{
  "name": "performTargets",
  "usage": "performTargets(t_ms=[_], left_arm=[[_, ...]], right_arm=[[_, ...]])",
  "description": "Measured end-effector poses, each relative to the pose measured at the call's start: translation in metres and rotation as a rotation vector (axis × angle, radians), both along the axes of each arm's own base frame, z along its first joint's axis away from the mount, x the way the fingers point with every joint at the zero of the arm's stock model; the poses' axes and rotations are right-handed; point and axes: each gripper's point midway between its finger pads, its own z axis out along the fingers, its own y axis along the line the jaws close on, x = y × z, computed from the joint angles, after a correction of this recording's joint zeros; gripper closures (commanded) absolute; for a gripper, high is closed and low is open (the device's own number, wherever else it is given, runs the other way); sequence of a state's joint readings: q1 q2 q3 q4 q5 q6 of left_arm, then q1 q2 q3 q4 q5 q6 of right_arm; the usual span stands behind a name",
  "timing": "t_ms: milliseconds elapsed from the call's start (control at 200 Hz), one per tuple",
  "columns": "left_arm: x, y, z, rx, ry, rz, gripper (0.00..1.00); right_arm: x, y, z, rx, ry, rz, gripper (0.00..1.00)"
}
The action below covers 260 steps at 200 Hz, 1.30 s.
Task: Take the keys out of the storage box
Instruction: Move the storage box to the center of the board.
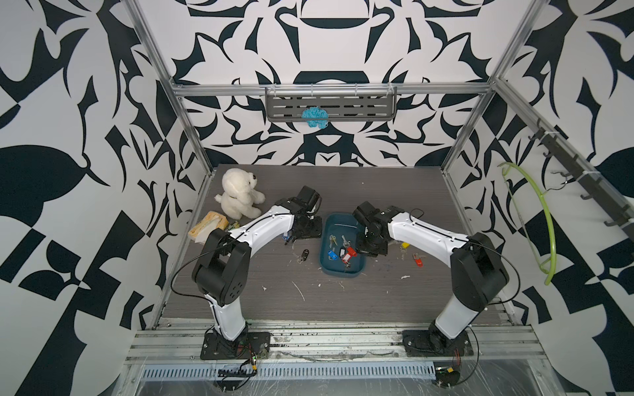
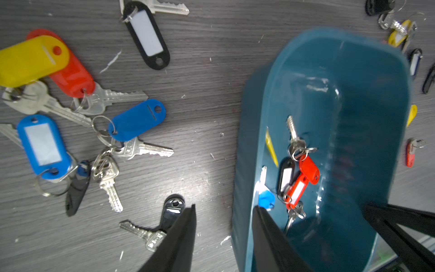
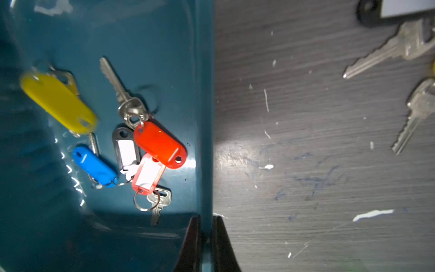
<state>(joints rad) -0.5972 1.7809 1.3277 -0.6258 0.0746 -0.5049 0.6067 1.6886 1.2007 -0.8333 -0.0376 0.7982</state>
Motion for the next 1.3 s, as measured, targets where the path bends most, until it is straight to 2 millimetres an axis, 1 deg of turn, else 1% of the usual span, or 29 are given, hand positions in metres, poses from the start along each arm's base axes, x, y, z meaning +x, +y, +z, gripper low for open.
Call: performTargets(t_ms=[265,410,470,540,570,635,655,695,735,885,955,1055,1135,1195,1240,1300], left_arm=[[-0.002,0.003,0.004,0.002,-0.007,0.003,0.55],[-0.006,0.006,0.01,0.001,-0.016,0.005,0.55],[-0.008,0.008,0.011,0.004,-0.015,0.006,0.55],[-0.01,0.01,0.011,0.008,-0.013,0.007,0.55],[-0.01,0.011,0.01,0.01,-0.013,0.008,0.55],[-0.012,0.012,0.009,0.016,-0.007,0.008,0.55],[-0.012,0.012,0.008,0.017,-0.006,0.008,0.55],[-0.012,0.013,0.008,0.019,-0.007,0.009,0.55],[-0.012,0.013,0.009,0.02,-0.009,0.01,0.55],[-0.012,0.014,0.01,0.02,-0.012,0.013,0.53],[-0.012,0.014,0.011,0.019,-0.013,0.014,0.52],[-0.013,0.014,0.013,0.018,-0.015,0.015,0.52],[-0.013,0.015,0.014,0.017,-0.017,0.014,0.52],[-0.013,0.015,0.016,0.017,-0.019,0.015,0.52],[-0.013,0.015,0.016,0.016,-0.02,0.015,0.52],[-0.013,0.015,0.017,0.014,-0.023,0.015,0.52]], right_arm=[[-0.013,0.0,0.011,0.01,-0.007,0.035,1.0],[-0.035,0.003,0.002,-0.002,0.027,0.086,1.0],[-0.048,0.0,-0.002,-0.01,0.045,0.102,1.0],[-0.056,-0.003,-0.003,-0.01,0.047,0.114,1.0],[-0.06,-0.004,-0.003,-0.007,0.048,0.117,0.94],[-0.065,-0.007,-0.001,-0.004,0.05,0.116,0.71],[-0.066,-0.008,-0.001,-0.004,0.052,0.116,0.65],[-0.069,-0.009,0.001,-0.003,0.057,0.121,0.57],[-0.07,-0.01,0.003,0.0,0.056,0.116,0.53],[-0.074,-0.013,0.015,-0.001,0.055,0.116,0.49],[-0.073,-0.014,0.027,0.002,0.039,0.114,0.49],[-0.066,-0.011,0.053,0.021,-0.009,0.11,0.53],[-0.053,-0.002,0.077,0.056,-0.065,0.102,0.57],[-0.043,0.007,0.091,0.077,-0.096,0.096,0.59],[-0.035,0.015,0.096,0.089,-0.109,0.092,0.6],[-0.025,0.026,0.093,0.09,-0.108,0.09,0.61]])
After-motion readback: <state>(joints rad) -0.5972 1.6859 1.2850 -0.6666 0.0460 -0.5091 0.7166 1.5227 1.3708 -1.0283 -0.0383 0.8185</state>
